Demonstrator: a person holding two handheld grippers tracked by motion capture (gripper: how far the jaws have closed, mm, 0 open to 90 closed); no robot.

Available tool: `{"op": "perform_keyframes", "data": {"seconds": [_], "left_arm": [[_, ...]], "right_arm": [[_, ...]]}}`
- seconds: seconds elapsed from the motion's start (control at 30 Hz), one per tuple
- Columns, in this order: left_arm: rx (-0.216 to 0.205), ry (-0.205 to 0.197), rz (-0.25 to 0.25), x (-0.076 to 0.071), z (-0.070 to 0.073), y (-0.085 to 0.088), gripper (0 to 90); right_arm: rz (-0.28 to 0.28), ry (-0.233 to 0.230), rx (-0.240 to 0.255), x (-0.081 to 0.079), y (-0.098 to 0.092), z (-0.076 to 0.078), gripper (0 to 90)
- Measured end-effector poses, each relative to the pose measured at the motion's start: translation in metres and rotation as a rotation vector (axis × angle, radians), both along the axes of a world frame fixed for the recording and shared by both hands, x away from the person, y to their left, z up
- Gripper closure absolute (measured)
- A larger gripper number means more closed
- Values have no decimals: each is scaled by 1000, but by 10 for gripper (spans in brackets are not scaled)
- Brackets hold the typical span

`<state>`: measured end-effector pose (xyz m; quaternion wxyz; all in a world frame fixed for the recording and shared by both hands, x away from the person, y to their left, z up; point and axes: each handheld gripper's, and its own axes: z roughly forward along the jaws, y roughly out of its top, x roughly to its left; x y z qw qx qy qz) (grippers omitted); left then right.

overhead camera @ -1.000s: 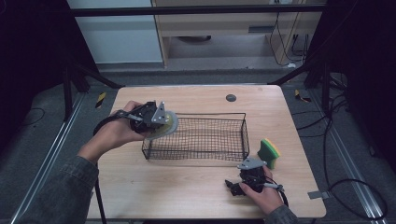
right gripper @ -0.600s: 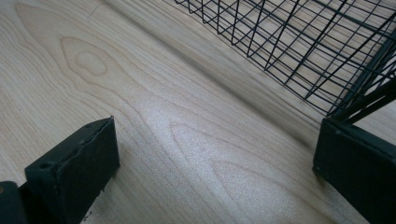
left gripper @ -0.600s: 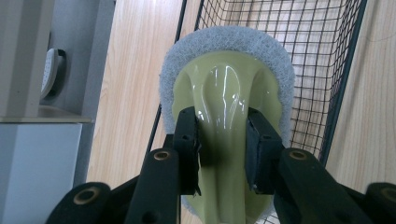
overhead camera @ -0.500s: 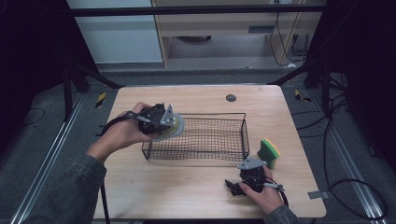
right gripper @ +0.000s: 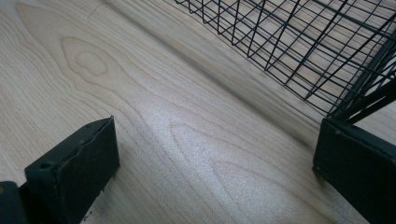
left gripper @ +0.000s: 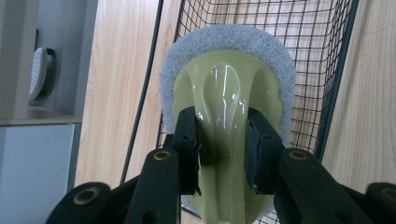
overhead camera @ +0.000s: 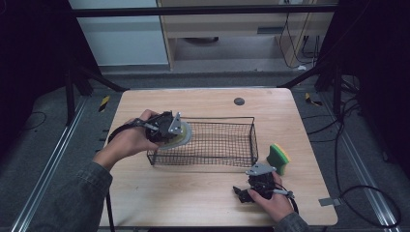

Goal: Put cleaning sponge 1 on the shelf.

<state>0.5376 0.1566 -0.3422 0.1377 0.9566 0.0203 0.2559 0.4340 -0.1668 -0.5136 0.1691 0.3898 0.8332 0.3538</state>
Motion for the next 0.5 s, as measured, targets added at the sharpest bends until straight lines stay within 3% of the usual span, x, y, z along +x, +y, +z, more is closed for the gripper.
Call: {"op": "perform_keyframes", "data": {"seconds": [0.5], "left_arm": [[37,36,3,6,-21,2,690]], "right_arm": [[2,-1,-1,0,0,0,4]]}}
